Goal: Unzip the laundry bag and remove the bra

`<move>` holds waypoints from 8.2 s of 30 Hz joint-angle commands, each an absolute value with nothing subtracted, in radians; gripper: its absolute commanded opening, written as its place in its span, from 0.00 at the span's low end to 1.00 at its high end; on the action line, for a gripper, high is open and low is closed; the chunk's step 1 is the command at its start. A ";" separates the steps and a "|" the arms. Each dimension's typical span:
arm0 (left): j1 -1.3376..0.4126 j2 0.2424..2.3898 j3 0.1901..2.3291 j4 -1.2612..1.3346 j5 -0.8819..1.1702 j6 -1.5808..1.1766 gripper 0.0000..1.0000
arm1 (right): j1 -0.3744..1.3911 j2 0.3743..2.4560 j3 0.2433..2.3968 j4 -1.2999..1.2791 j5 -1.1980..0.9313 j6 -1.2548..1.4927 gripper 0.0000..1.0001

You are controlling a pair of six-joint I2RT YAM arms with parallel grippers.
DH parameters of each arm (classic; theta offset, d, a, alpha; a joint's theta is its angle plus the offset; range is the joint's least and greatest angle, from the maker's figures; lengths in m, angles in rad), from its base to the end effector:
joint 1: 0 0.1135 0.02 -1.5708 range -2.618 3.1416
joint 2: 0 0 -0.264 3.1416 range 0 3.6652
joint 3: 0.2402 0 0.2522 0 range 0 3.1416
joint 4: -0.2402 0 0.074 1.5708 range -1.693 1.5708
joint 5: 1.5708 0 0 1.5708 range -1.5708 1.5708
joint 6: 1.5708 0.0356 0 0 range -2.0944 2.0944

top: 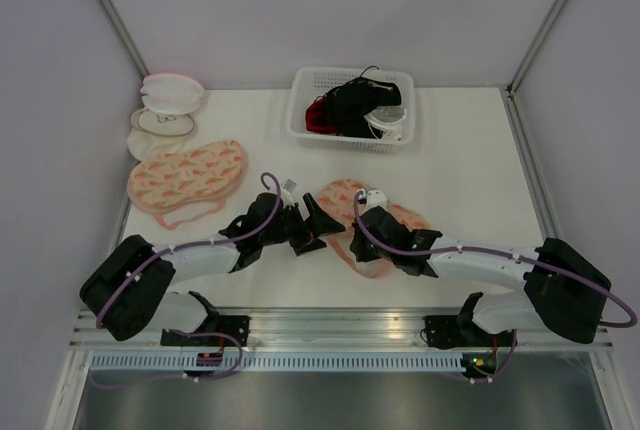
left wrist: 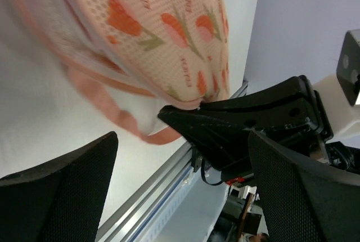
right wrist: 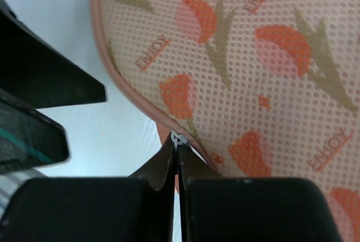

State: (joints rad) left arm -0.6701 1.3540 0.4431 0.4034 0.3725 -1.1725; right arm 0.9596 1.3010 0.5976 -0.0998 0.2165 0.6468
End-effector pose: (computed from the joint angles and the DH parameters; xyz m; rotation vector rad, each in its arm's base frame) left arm 0.1914 -0.1682 0.1625 -0.3391 2.3920 -1.3984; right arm 0.1502 0.2010 0.1770 -0.2709 2.3974 0.5185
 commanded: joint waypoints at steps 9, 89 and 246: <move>-0.756 1.495 0.505 0.563 0.235 -1.336 0.98 | 0.962 1.306 0.549 0.156 -0.044 0.626 0.00; -0.765 1.641 0.502 0.701 0.331 -1.351 0.06 | 0.960 1.304 0.552 0.104 -0.127 0.551 0.00; -0.732 0.403 0.170 -0.140 0.097 -1.213 1.00 | 0.980 1.811 1.387 -0.634 0.765 0.753 0.00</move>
State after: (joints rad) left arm -0.7326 0.4057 0.1730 -0.1341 0.1059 -1.2034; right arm 0.9844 1.9495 1.4174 -0.6064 0.6739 0.7227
